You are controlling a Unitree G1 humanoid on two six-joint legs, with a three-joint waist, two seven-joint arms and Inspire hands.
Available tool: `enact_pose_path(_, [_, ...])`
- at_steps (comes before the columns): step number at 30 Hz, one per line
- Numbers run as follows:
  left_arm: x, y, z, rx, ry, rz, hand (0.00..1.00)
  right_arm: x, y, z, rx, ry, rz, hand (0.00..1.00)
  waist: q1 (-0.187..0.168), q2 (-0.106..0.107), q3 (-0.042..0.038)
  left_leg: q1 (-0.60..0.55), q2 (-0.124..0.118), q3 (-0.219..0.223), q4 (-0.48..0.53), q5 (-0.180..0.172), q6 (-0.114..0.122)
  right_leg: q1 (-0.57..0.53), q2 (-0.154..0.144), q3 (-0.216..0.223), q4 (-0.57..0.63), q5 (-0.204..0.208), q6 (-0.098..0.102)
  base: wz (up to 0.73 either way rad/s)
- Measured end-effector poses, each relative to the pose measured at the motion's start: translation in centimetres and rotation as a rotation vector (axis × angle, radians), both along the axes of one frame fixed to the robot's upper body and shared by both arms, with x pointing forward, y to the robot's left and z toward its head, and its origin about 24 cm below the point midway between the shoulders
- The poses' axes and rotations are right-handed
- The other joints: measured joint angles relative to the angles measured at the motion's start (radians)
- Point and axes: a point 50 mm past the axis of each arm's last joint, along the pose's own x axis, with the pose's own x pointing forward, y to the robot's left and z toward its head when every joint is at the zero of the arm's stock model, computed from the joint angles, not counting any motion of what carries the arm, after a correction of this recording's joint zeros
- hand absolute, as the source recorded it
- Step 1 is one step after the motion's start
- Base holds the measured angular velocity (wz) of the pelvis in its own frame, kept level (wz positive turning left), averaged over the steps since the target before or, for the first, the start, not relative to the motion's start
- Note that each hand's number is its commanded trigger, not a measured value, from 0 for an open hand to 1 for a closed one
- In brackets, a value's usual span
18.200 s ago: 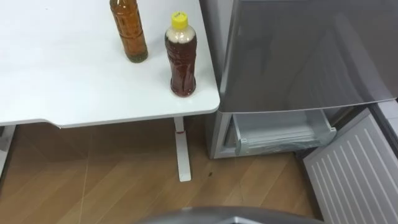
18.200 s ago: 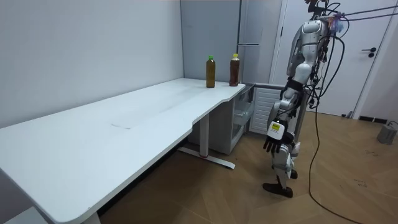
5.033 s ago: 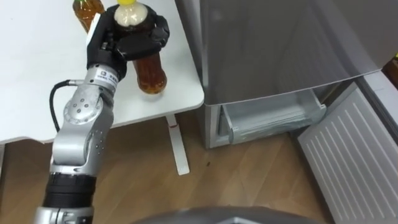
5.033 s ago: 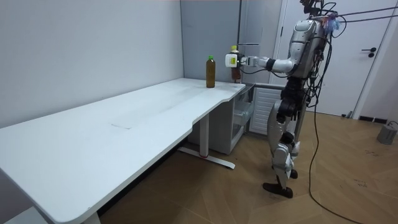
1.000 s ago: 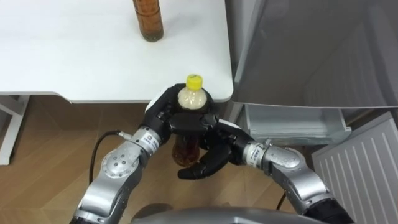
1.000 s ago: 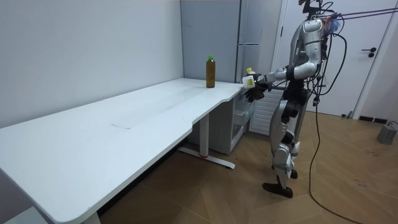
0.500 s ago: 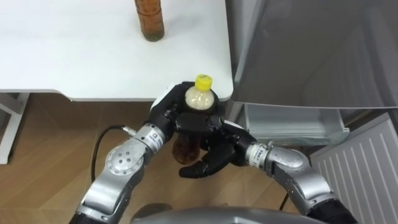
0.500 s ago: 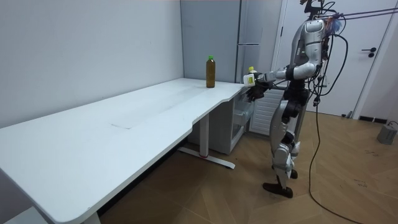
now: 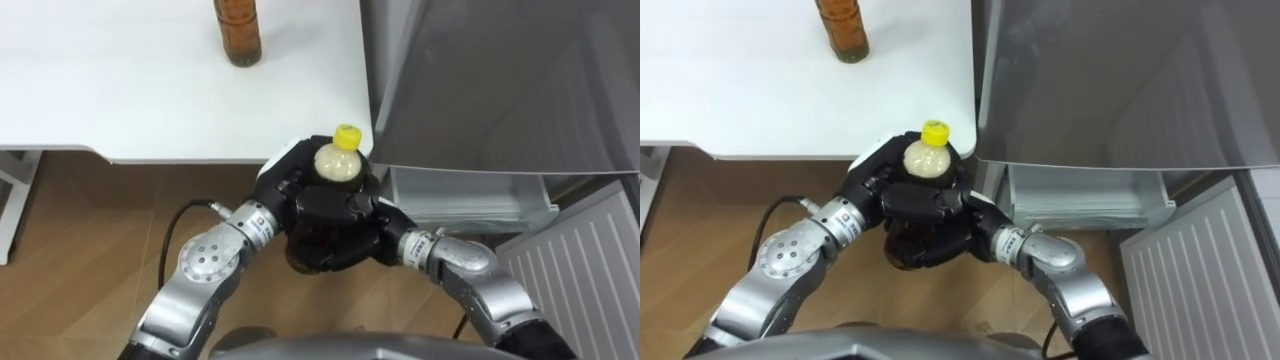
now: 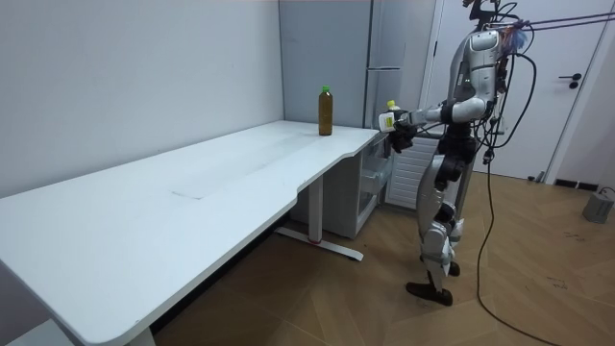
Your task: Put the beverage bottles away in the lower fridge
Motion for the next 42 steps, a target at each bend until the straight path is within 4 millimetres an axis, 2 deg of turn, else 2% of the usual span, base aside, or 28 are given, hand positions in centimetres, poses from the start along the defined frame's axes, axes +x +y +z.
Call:
enact_pose_path(4, [0.0, -0.1, 0.1, -0.023, 0.006, -0.006, 0.91, 0.0, 0.0, 0.0, 0.0, 0.0, 0.002, 1.0, 0.0, -0.002, 0.0007, 0.0, 0.001, 0.0, 0.0, 0.0, 0.0, 0.0, 0.001, 0.0, 0.0, 0.001, 0.0, 0.0])
enact_pose_path(5, [0.0, -0.1, 0.1, -0.022, 0.006, -0.006, 0.86, 0.0, 0.1, 0.0, 0.0, 0.0, 0.002, 1.0, 0.0, -0.002, 0.0006, 0.0, 0.001, 0.0, 0.0, 0.0, 0.0, 0.0, 0.001, 0.0, 0.0, 0.001, 0.0, 0.0])
enact_pose_path(6, [0.0, -0.1, 0.1, -0.023, 0.006, -0.006, 0.76, 0.0, 0.1, 0.0, 0.001, 0.0, 0.003, 1.0, 0.0, -0.002, 0.0007, 0.0, 0.001, 0.0, 0.0, 0.0, 0.0, 0.0, 0.001, 0.0, 0.0, 0.002, -0.001, 0.0])
enact_pose_path(8, [0.0, -0.1, 0.1, -0.023, 0.006, -0.006, 0.63, 0.0, 0.1, 0.0, 0.001, 0.0, 0.003, 1.0, 0.0, -0.002, 0.0006, 0.0, 0.001, 0.0, 0.0, 0.0, 0.0, 0.0, 0.001, 0.0, 0.001, 0.002, -0.001, 0.0])
enact_pose_path(9, [0.0, -0.1, 0.1, -0.023, 0.006, -0.006, 0.59, 0.0, 0.1, 0.0, 0.001, 0.001, 0.004, 1.0, 0.0, -0.002, 0.0006, 0.0, 0.001, 0.0, 0.0, 0.0, 0.0, 0.0, 0.001, 0.001, 0.0, 0.002, -0.001, 0.0])
enact_pose_path(10, [0.0, -0.1, 0.1, -0.023, 0.006, -0.007, 0.0, 0.0, 0.1, 0.0, 0.001, 0.001, 0.003, 1.0, 0.0, -0.002, 0.0006, 0.0, 0.001, 0.0, 0.0, 0.0, 0.0, 0.0, 0.001, 0.001, 0.0, 0.002, -0.001, 0.0])
enact_pose_path(34, [0.2, 0.2, 0.3, -0.023, -0.016, 0.005, 0.0, -0.8, 0.6, -0.3, 0.053, 0.041, 0.034, 1.0, 0.0, -0.004, 0.0024, 0.006, 0.001, 0.0, 0.001, 0.0, 0.0, 0.009, 0.001, -0.001, 0.0, 0.002, -0.001, 0.0])
enact_pose_path(42, [0.2, 0.2, 0.3, -0.041, -0.014, 0.015, 0.0, -1.3, 0.4, -0.5, 0.083, 0.07, 0.006, 1.0, -0.002, 0.012, -0.0008, 0.006, 0.002, 0.0, 0.002, 0.0, 0.0, 0.016, 0.001, -0.013, 0.0, 0.002, -0.001, 0.0])
